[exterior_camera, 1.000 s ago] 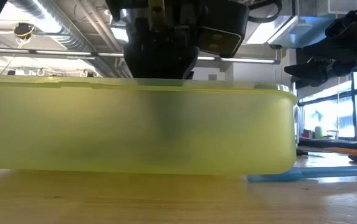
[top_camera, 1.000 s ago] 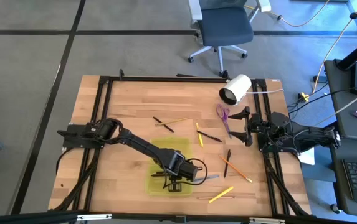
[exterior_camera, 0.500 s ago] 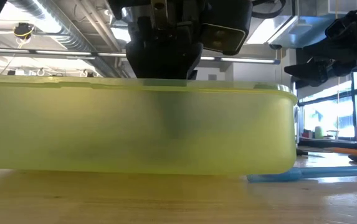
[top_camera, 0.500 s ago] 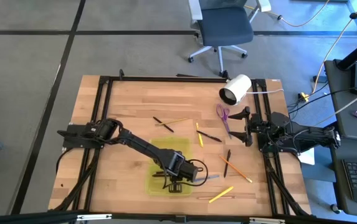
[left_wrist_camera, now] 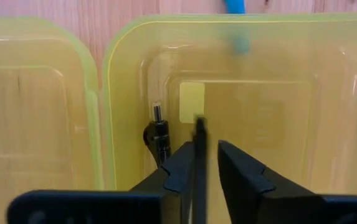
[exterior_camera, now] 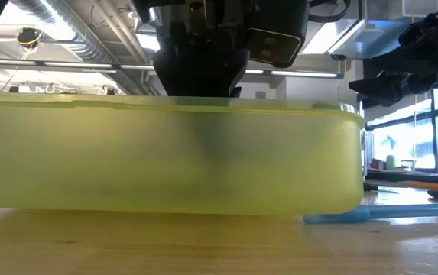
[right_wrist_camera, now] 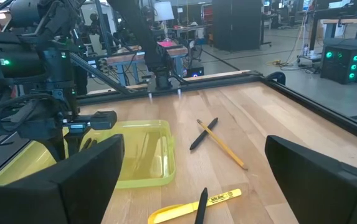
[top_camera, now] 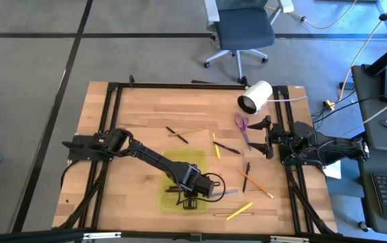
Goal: Pick & place school supplies into a supply box
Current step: Put the black pen into the yellow supplies box, then put the orange pencil into the yellow supplies box
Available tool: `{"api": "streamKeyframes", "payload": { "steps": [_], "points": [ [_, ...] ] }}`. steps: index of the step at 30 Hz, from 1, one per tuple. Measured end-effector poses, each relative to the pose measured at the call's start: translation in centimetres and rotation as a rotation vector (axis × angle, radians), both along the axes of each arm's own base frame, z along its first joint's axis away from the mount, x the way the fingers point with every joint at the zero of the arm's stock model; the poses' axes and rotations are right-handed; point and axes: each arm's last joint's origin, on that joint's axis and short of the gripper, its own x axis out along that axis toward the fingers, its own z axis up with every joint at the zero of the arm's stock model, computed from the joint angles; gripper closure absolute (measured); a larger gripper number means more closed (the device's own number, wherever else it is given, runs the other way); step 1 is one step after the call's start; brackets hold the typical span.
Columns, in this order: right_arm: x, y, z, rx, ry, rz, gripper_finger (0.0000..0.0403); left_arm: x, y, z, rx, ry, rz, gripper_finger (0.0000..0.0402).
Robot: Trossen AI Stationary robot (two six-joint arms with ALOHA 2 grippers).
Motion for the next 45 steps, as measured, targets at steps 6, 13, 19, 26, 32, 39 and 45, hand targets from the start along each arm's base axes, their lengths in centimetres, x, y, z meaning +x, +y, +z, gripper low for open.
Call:
{"api": "streamKeyframes", "payload": {
  "steps": [6, 13, 19, 26, 32, 39, 45],
  "points": [
    [0.0, 0.0, 0.0, 0.003, 0.0, 0.0, 0.0012, 0.0, 0.0, 0.0, -0.013, 0.006, -0.003, 0.0273],
    [-0.1, 0.4, 0.6, 0.106, -0.01, 0.127, 0.0012, -1.0, 0.3, 4.9, 0.008, -0.13, 0.024, 0.0247],
    [-0.5, 0.6, 2.6, 0.157, 0.093, 0.182, 0.0012, -2.7, -0.1, 10.6, 0.022, -0.347, 0.09, 0.025],
    [0.5, 1.0, 5.9, 0.214, 0.289, 0.214, 0.0012, -3.8, 0.4, 16.0, 0.012, -0.61, 0.065, 0.0248],
    [3.2, 2.1, 8.6, 0.281, 0.454, 0.233, 0.0012, -5.3, 1.6, 18.0, 0.03, -0.727, 0.058, 0.0249],
    [7.0, 4.8, 9.9, 0.334, 0.665, 0.257, 0.0012, -9.5, 3.5, 15.3, -0.037, -0.863, 0.111, 0.0248],
    [7.6, 8.3, 7.5, 0.463, 0.924, 0.187, 0.0012, -15.0, 5.7, 12.5, -0.087, -0.998, 0.193, 0.0249]
  ]
}}
